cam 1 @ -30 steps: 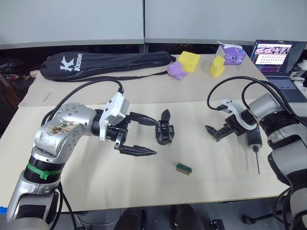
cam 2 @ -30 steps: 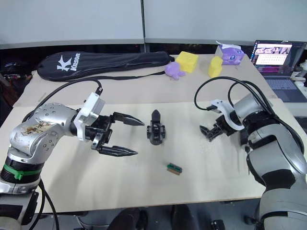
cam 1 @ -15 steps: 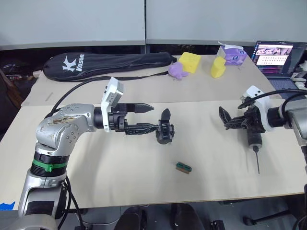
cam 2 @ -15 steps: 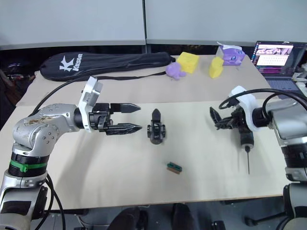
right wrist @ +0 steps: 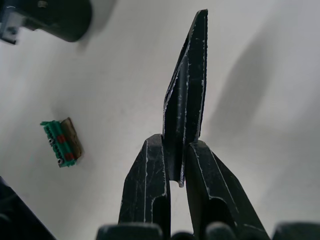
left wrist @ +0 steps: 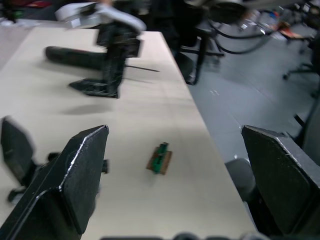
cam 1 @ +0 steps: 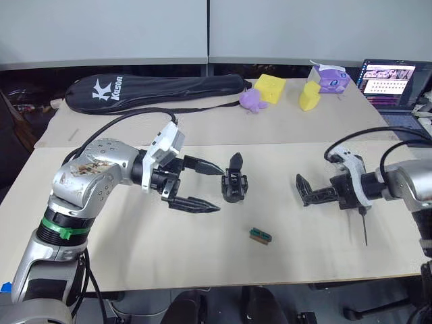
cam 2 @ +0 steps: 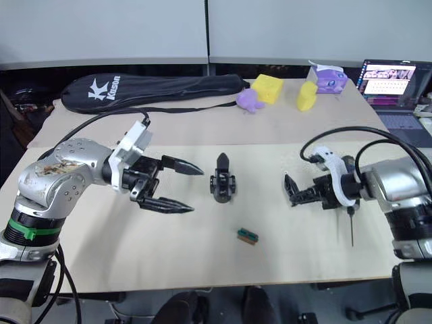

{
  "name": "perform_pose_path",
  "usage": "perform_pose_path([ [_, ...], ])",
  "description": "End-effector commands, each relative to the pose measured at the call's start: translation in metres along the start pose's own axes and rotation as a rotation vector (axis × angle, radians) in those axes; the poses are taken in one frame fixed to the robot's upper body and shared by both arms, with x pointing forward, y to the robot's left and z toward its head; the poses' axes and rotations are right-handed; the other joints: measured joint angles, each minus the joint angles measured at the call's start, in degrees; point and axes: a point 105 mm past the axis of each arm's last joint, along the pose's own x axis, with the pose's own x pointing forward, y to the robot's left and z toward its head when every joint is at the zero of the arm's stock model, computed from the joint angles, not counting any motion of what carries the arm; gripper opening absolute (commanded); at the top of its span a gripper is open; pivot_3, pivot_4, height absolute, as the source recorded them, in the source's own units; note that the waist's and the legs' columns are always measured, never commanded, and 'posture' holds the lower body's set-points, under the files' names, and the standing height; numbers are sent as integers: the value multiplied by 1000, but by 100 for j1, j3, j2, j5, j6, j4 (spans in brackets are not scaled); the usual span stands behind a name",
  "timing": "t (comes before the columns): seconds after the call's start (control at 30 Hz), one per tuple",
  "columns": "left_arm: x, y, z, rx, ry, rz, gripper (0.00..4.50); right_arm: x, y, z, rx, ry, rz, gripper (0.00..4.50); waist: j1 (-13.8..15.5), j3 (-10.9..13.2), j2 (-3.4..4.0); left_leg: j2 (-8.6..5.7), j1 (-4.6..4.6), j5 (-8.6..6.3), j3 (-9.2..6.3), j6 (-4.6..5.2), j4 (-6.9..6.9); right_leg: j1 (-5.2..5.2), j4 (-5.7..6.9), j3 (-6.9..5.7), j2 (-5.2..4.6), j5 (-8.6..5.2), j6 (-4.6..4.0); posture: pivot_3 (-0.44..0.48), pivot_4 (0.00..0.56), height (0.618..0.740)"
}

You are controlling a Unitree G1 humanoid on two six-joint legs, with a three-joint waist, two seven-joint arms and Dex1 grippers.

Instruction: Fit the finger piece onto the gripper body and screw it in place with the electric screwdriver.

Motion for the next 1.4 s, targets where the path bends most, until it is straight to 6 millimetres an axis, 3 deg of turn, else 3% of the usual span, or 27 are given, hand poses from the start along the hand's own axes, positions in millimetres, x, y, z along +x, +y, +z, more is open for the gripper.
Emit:
perform_pose_path([
  [0.03, 1, -7, 10, 68, 10, -23, 4500, 0, -5, 0, 9, 37, 15, 70, 2, 0, 0, 0, 0, 0, 0, 0, 0, 0, 1, 0, 0, 0, 0, 0, 150, 723],
  [0.1, 1, -8, 10, 73, 11, -24, 4500, 2, -16, -2, 2, 60, -17, 70, 6, 0, 0, 0, 0, 0, -1, 1, 0, 1, 1, -2, 1, 0, 0, 0, 150, 723],
  [0.13, 2, -8, 10, 74, 13, -24, 4500, 3, -21, -3, -3, 70, -33, 1122, 7, 0, 0, -2, 0, -1, 0, 2, 0, 1, 2, -2, 0, 0, 0, 0, 150, 723],
  [0.3, 2, -9, 9, 77, 17, -19, 4500, -3, -37, -3, -55, 110, -93, 2806, -7, 0, 0, -4, -3, -1, 1, 3, 1, 0, 4, -3, 0, 0, 1, 0, 150, 723],
  [0.47, 2, -8, 10, 81, 19, -16, 4500, -16, -35, 14, -164, 112, -137, 4477, -33, 0, 1, -3, -3, -1, 1, 3, 1, -2, 4, -4, 2, 0, 1, 0, 150, 723],
  [0.6, 4, -7, 9, 89, 19, -24, 4500, -13, -20, 25, -145, 122, -126, 4477, -41, 1, 1, -1, -2, -1, -1, 2, 1, -3, 5, -5, 3, 0, 1, 0, 150, 723],
  [0.8, 8, -7, 9, 109, 21, -44, 4500, 0, -34, 10, -68, 193, -241, 4477, -1, 1, 1, -6, -7, -1, -2, 3, 3, -2, 7, -5, -2, 0, 1, 0, 150, 723],
  [0.97, 8, -7, 6, 112, 27, -43, 4500, 16, -28, 0, 38, 216, -245, 4477, -8, 0, 1, -4, -6, -1, -2, 2, 3, -1, 7, -6, 0, 0, 1, 0, 150, 723],
  [1.1, 8, -7, 7, 103, 16, -36, 4500, 22, -24, -11, 9, 253, -240, 3376, 13, 0, 1, -4, -6, -1, -9, 2, 4, 0, 7, -12, 0, 0, 1, 0, 150, 723],
  [1.17, 7, -5, 7, 101, 19, -22, 4500, 20, -24, -11, -98, 265, -234, 2609, 17, 0, 1, -5, -5, -1, -9, 2, 4, 1, 7, -14, 0, 0, 1, 0, 150, 723],
  [1.3, 4, -3, 3, 76, 27, -5, 4500, 7, -26, 4, -250, 232, -226, 1205, -2, 0, 1, -7, -5, -1, -6, 3, 4, 2, 7, -16, 1, 0, 1, 0, 150, 723],
  [1.4, 1, 1, 4, 46, 4, 28, 4500, -6, -25, 21, -404, 188, -225, 1097, -19, 1, 2, -7, -5, 0, -5, 2, 4, 0, 6, -14, 3, 0, 1, 0, 150, 723],
])
